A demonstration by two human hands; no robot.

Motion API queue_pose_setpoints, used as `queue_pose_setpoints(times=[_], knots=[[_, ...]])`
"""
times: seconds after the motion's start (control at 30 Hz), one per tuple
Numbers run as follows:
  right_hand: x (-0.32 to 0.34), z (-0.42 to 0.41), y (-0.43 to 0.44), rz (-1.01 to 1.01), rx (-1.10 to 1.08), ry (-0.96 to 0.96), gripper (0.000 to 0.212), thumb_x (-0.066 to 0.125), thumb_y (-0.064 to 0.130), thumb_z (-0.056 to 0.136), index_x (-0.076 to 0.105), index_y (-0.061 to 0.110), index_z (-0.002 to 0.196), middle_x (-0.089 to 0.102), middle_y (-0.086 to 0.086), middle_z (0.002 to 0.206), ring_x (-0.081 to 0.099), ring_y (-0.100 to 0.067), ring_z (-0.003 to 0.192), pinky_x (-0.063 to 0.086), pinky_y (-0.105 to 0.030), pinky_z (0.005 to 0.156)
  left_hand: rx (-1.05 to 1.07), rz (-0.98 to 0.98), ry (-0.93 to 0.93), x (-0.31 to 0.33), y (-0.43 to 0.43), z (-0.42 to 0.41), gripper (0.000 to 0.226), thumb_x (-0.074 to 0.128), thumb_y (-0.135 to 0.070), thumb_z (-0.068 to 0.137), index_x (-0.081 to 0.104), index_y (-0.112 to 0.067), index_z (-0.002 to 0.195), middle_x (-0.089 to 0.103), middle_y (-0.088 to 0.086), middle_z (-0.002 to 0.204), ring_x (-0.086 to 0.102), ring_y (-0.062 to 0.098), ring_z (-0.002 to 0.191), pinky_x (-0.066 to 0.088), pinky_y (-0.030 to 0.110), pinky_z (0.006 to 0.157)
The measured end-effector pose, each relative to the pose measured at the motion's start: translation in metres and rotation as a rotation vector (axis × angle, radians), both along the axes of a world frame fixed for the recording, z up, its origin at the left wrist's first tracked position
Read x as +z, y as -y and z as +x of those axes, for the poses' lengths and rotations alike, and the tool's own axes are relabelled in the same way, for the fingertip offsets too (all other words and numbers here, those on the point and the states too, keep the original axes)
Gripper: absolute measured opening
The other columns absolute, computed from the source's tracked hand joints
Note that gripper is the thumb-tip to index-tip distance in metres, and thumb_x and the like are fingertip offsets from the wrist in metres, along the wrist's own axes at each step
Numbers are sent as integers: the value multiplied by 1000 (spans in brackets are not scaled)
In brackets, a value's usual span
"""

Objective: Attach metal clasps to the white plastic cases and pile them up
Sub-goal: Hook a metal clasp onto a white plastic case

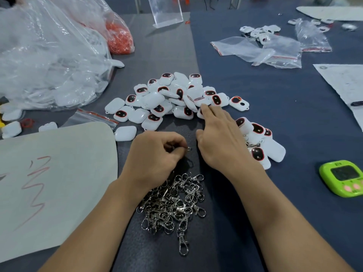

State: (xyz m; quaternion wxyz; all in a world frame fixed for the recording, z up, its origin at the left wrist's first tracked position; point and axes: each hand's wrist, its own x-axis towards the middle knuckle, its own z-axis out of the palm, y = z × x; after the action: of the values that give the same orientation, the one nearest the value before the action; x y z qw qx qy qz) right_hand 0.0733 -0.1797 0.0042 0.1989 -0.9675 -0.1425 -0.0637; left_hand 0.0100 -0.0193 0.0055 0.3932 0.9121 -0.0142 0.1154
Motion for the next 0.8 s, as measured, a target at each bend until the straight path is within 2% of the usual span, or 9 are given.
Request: queue_pose_setpoints(times=[0.07, 0.2, 0.3, 0.4, 0.53, 0.6, 0.7, 0.77, 0.8], knots=[[3, -1, 1, -51, -18, 17, 48, 57, 22, 96, 48, 17, 143, 47, -6, 134, 47, -29, 120, 36, -39, 102, 28, -13, 23, 1, 1, 0, 17, 80, -16, 80, 76, -33, 78, 71, -21, 73, 67, -1, 73, 50, 15, 69], [5, -2, 1, 91, -19, -24, 34, 57, 16, 95, 58, 17, 129, 43, -6, 146, 40, -29, 136, 33, -37, 108, 56, 27, 24, 1, 2, 1, 16, 77, -18, 82, 75, -34, 84, 71, -20, 76, 66, 1, 77, 53, 23, 74], [5, -2, 1, 114, 18, -15, 22, 58, 10, 91, 54, 21, 110, 53, 7, 109, 50, -23, 111, 30, -30, 84, 81, 75, 19, -1, 6, 1, 28, 77, -17, 81, 76, -35, 103, 74, -18, 85, 67, 5, 83, 55, 33, 86], [6, 0, 2, 148, 65, -32, 15, 60, 18, 97, 55, 25, 109, 56, 10, 106, 50, -19, 107, 34, -31, 84, 145, 231, 94, -3, 6, 2, 42, 83, -30, 78, 73, -33, 118, 75, -12, 99, 59, 9, 89, 42, 28, 92], [4, -2, 3, 23, 162, -59, 37, 56, 19, 96, 61, 24, 132, 54, 7, 134, 46, -21, 119, 36, -31, 103, 126, 412, 92, -1, -2, 5, 20, 78, -47, 80, 78, -37, 98, 72, -19, 101, 57, 13, 102, 36, 35, 91], [4, -6, 3, 46, 143, -47, 33, 57, 15, 93, 64, 25, 124, 58, 10, 123, 45, -19, 113, 32, -25, 92, 90, 380, 77, -1, -4, 5, 12, 80, -42, 79, 79, -36, 90, 72, -19, 95, 57, 11, 97, 33, 32, 88], [7, -10, 2, 167, 66, -21, 22, 63, 13, 90, 56, 27, 105, 51, 15, 86, 46, -17, 95, 29, -29, 73, 79, 348, 70, 0, -1, 5, 7, 83, -35, 78, 78, -32, 82, 72, -18, 90, 57, 9, 90, 26, 26, 84], [10, -12, 2, 268, 60, 30, 27, 68, 16, 90, 47, 31, 99, 53, 13, 79, 51, -13, 80, 32, -30, 63, 83, 331, 79, -1, 2, 4, 7, 82, -34, 79, 76, -32, 82, 71, -17, 86, 58, 6, 85, 26, 24, 82], [12, -14, 2, 337, 62, 46, 29, 69, 18, 90, 44, 32, 97, 56, 11, 78, 53, -9, 74, 35, -24, 60, 99, 305, 85, -1, 2, 3, 6, 81, -35, 80, 76, -33, 84, 72, -17, 84, 57, 2, 80, 29, 24, 81]])
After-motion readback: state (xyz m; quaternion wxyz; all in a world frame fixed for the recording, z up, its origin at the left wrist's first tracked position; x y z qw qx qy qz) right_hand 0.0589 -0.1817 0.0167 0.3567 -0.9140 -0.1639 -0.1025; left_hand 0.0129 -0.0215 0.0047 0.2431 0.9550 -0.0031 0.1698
